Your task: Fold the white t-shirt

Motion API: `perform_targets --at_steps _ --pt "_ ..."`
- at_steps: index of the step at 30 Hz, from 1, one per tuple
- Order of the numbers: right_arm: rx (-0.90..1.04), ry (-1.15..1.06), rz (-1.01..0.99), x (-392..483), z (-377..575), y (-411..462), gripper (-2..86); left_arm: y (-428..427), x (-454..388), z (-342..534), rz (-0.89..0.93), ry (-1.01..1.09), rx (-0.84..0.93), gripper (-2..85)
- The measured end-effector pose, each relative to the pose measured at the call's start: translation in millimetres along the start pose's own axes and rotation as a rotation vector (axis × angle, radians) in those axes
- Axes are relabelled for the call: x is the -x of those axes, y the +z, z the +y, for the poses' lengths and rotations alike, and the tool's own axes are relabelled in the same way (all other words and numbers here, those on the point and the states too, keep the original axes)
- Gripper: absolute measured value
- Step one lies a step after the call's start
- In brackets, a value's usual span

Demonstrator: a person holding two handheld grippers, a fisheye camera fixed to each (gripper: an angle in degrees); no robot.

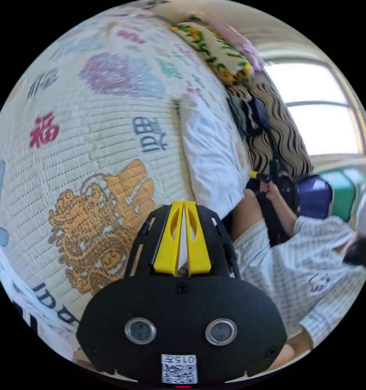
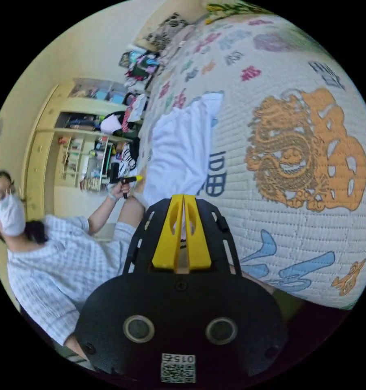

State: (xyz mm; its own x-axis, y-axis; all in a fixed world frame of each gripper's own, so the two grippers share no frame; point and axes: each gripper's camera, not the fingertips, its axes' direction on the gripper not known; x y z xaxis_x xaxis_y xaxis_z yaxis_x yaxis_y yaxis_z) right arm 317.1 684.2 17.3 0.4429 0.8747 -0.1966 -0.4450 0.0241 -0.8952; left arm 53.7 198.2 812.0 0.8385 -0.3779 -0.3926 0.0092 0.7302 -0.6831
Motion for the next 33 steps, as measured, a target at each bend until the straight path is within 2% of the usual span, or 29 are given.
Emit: perform_targets --at_steps 1,3,5,7,9,10,13,15,18,22,28,31,33 --pt "0.022 -0.069 0.03 16.9 3.4 3.4 1.7 9.4 -39.0 1.5 -0.104 0.102 0.036 7.0" --pt "0.135 -0.284 0.229 78.8 13.9 32.5 6.8 35.9 -91.1 0.3 -0.177 0.228 0.146 10.7" --pt "0.231 -0.426 0.322 114.4 19.2 63.4 8.0 65.1 -125.9 -4.0 -0.206 0.26 0.254 11.7" --pt "0.309 -0.516 0.418 138.5 21.8 94.1 9.9 84.4 -155.2 -4.2 -0.268 0.227 0.199 11.9" --pt "0.382 -0.575 0.604 157.2 25.4 129.3 12.7 89.5 -163.4 -2.9 -0.244 0.138 0.146 11.6" --pt "0.391 -0.586 0.629 160.6 26.3 136.0 12.8 90.2 -167.8 -0.8 -0.232 0.085 0.11 11.4" --pt "0.47 -0.639 0.707 171.3 30.8 169.1 10.8 95.5 -184.5 3.3 -0.215 0.004 0.056 10.9" --pt "0.448 -0.713 0.897 183.1 34.8 188.2 6.7 99.7 -198.8 2.3 -0.22 -0.024 0.05 10.9" --pt "0.489 -0.785 0.954 197.2 35.1 201.8 5.6 99.7 -242.2 -1.0 -0.274 0.028 0.072 11.8" --pt "0.486 -0.768 0.934 207.9 29.9 202.6 5.6 118.5 -326.6 8.1 -0.55 0.354 0.127 12.7" --pt "0.493 -0.802 0.981 221.5 24.5 210.1 5.8 190.7 -388.9 1.2 -0.811 0.687 0.221 10.0" --pt "0.507 -0.791 0.983 223.4 15.8 210.2 5.3 215.3 -401.6 -3.4 -0.837 0.78 0.261 8.4" --pt "0.507 -0.771 0.963 223.7 8.0 204.5 3.4 214.4 -406.7 -9.3 -0.795 0.764 0.272 6.2"
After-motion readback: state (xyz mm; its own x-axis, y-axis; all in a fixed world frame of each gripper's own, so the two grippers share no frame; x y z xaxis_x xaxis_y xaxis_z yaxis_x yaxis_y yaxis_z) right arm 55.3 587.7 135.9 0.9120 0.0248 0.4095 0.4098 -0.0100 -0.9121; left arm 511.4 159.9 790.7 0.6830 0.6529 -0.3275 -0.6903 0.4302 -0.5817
